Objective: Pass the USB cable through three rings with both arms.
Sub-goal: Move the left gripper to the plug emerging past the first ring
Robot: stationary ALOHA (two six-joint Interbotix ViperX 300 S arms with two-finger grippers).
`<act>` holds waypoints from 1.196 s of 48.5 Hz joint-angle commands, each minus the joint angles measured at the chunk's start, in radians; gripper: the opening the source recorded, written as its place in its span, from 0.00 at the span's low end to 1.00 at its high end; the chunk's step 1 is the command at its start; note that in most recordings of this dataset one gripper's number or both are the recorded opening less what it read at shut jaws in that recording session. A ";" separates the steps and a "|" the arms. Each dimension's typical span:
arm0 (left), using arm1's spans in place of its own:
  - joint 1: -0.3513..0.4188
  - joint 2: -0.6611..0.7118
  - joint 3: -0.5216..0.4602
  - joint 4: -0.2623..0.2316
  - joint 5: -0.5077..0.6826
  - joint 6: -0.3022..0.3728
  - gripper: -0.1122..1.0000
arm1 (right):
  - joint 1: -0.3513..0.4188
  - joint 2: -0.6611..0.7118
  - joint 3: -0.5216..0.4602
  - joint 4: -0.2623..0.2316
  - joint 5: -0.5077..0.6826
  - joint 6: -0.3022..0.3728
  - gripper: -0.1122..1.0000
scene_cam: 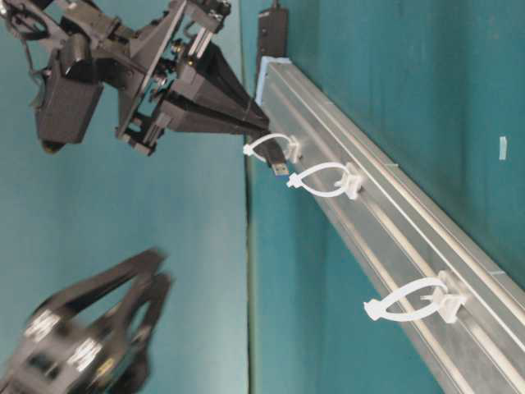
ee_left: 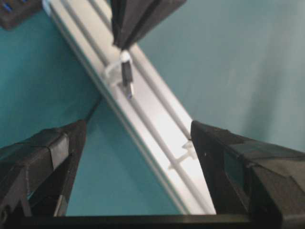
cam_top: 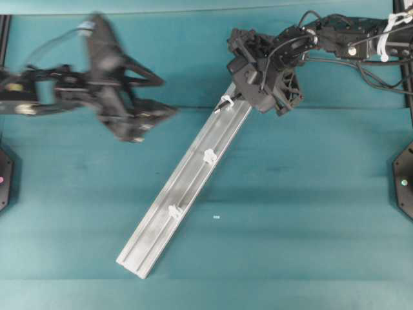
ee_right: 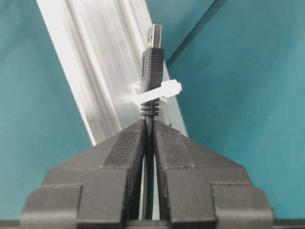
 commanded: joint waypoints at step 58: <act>0.003 0.402 -0.288 0.003 -0.009 -0.011 0.94 | 0.003 0.003 -0.009 0.023 0.018 -0.087 0.19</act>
